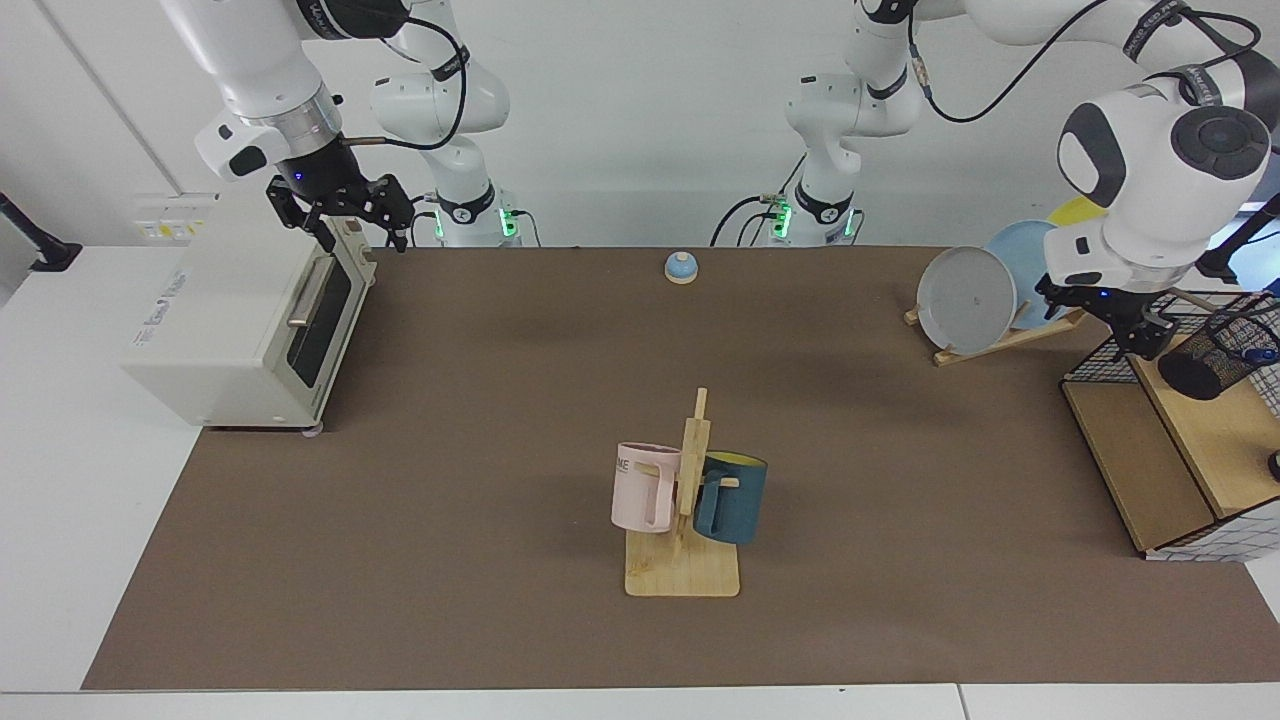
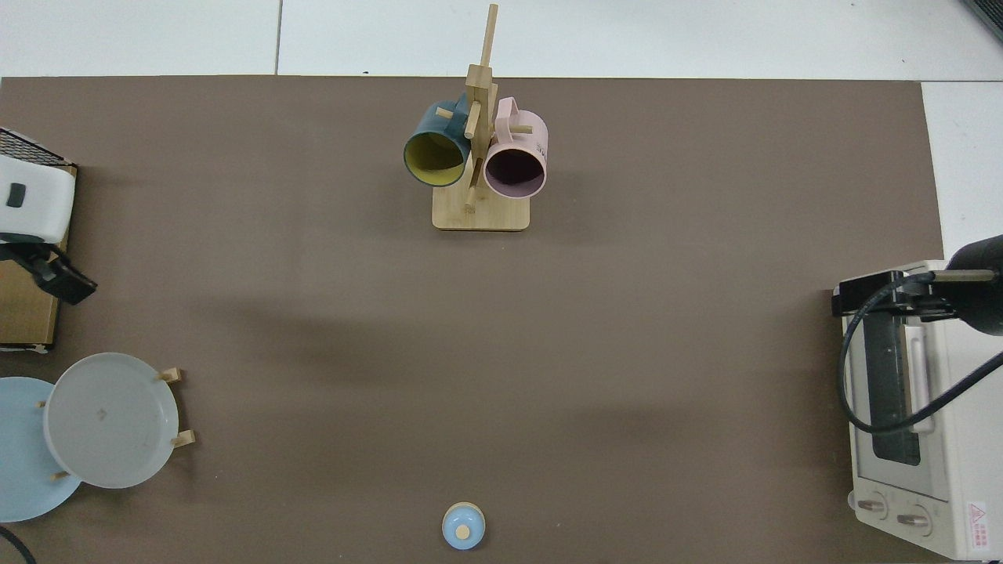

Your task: Put markers into pen holder

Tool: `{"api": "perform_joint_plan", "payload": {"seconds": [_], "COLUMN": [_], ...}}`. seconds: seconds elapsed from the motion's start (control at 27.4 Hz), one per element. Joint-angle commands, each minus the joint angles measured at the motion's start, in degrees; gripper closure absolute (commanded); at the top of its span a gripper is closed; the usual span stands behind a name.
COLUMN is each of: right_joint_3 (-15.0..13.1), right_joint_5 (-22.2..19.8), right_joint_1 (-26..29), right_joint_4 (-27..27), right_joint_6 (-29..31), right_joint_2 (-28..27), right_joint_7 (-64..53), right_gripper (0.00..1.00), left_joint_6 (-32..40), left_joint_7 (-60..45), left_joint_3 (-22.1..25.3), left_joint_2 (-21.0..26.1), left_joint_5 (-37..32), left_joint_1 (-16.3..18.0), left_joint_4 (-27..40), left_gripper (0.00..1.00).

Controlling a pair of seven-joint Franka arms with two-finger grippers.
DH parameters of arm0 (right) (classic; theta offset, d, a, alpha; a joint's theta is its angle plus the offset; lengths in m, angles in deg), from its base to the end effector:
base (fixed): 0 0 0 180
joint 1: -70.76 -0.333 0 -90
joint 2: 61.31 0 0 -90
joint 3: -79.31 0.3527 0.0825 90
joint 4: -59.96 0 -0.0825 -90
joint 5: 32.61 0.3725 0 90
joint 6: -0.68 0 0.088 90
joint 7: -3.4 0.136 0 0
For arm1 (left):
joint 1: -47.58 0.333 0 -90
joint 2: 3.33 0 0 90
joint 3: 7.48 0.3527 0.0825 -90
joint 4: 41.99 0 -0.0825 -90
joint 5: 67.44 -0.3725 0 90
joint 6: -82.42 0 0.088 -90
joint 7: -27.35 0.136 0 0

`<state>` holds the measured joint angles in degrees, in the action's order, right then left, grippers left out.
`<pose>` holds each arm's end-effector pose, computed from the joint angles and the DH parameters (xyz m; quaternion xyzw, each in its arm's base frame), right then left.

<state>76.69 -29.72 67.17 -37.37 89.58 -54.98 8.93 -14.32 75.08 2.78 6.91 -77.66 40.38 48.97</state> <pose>0.4998 0.0140 0.6296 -0.9987 0.0396 0.0199 0.0266 0.6007 0.0462 0.5358 -0.9137 0.3911 0.0783 0.0777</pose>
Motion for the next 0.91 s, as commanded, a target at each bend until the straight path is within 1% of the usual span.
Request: {"api": "perform_joint_plan", "payload": {"seconds": [0.0,0.11,0.15,0.22,0.29,0.37,0.44,0.51,0.62,0.66,0.77,0.88], "right_joint_3": [0.51,0.51,0.51,0.51,0.51,0.51,0.51,0.51,0.51,0.51,0.51,0.51], "right_joint_5": [0.97,0.97,0.97,0.97,1.06,0.97,0.97,1.06,1.06,0.97,1.06,0.97], "right_joint_1": [1.13,0.96,1.04,0.96,1.04,1.04,1.04,1.04,1.04,1.04,1.04,1.04], "right_joint_4": [-0.4,-0.4,-0.4,-0.4,-0.4,-0.4,-0.4,-0.4,-0.4,-0.4,-0.4,-0.4], "right_joint_6": [-0.49,-0.49,-0.49,-0.49,-0.49,-0.49,-0.49,-0.49,-0.49,-0.49,-0.49,-0.49], "right_joint_2": [0.62,0.62,0.62,0.62,0.62,0.62,0.62,0.62,0.62,0.62,0.62,0.62], "right_joint_7": [-0.96,-0.96,-0.96,-0.96,-0.96,-0.96,-0.96,-0.96,-0.96,-0.96,-0.96,-0.96], "right_gripper": [0.0,0.0,0.0,0.0,0.0,0.0,0.0,0.0,0.0,0.0,0.0,0.0], "left_joint_6": [-0.47,-0.47,-0.47,-0.38,-0.38,-0.64,-0.82,-0.73,-0.3,0.05,0.49,0.85], "left_joint_7": [-18.25,-28.1,-30.74,-33.74,-35.59,-36.99,-38.4,-40.51,-41.4,-41.48,-41.31,-40.78], "left_joint_3": [-3.14,-4.81,-5.6,-7.27,-9.2,-12.88,-13.78,-13.69,-12.73,-11.86,-8.08,-7.28], "left_joint_2": [-2.33,-2.24,-2.15,-2.15,-2.15,-2.33,-3.38,-4.0,-5.75,-6.28,-8.47,-11.55], "left_joint_5": [3.09,3.27,3.36,3.44,3.97,5.37,5.73,6.16,8.71,9.15,10.12,11.61], "left_joint_1": [-0.45,-0.1,0.51,1.13,3.23,6.66,7.29,7.2,7.11,6.85,4.66,4.48], "left_joint_4": [2.64,2.47,2.29,2.12,2.2,2.12,2.12,2.2,2.29,2.21,3.08,5.88], "left_gripper": [0.0,0.0,0.0,0.0,0.0,0.0,0.0,0.0,0.0,0.0,0.0,0.0]}}
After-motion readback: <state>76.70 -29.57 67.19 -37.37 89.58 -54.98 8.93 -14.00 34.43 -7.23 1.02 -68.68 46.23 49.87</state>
